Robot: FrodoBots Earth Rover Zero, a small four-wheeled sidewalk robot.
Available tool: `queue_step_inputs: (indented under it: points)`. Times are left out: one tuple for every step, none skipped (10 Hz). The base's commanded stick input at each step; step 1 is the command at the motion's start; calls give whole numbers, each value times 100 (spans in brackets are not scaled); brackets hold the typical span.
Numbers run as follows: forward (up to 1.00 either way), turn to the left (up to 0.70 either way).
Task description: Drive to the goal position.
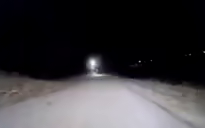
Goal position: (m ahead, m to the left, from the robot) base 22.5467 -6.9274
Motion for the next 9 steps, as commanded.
queue_step_inputs:
  points:
    - [100, 0]
    - [100, 0]
    - [100, 0]
    - [100, 0]
    - [100, 0]
    - [100, -7]
    - [100, -32]
    - [100, -8]
    - [100, 0]
